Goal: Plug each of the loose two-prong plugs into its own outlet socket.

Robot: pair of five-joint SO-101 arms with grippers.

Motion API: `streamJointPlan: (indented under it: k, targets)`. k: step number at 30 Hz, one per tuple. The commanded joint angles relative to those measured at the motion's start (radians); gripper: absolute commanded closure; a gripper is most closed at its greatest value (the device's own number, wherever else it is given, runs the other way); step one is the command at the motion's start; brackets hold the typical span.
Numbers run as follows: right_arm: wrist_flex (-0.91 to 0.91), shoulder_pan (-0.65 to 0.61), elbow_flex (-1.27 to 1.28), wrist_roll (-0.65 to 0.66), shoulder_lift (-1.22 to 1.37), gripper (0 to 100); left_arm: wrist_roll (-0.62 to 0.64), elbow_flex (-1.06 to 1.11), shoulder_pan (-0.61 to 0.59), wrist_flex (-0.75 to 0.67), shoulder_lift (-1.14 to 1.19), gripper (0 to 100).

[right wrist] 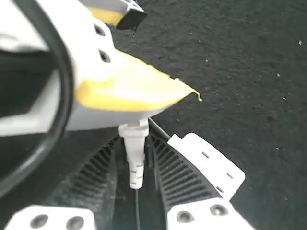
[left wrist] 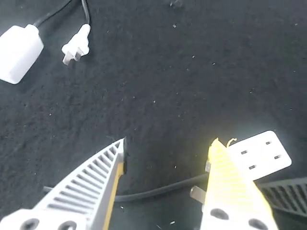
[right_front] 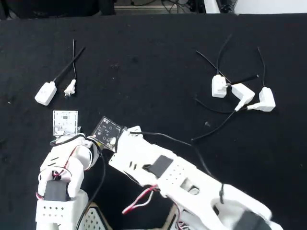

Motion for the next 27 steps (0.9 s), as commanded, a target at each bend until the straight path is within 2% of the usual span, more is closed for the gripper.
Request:
streamJointPlan:
  k: [1, 8, 23, 27]
  targets:
    - [0.043, 0.021, 0.019, -0.008, -0.173, 98.8, -0.002, -0.007, 0.005, -0.006, 0.002, 73]
    - [0.046, 0.021, 0.102, -0.008, -0.36, 98.8, -0.002, -0.005, 0.005, -0.006, 0.002, 73]
    - [0.052, 0.025, 0.099, -0.003, -0.366, 98.8, -0.002, -0.005, 0.004, -0.006, 0.002, 73]
    - [0.166, 0.109, 0.041, -0.006, -0.366, 98.8, -0.002, -0.018, -0.042, -0.006, 0.002, 73]
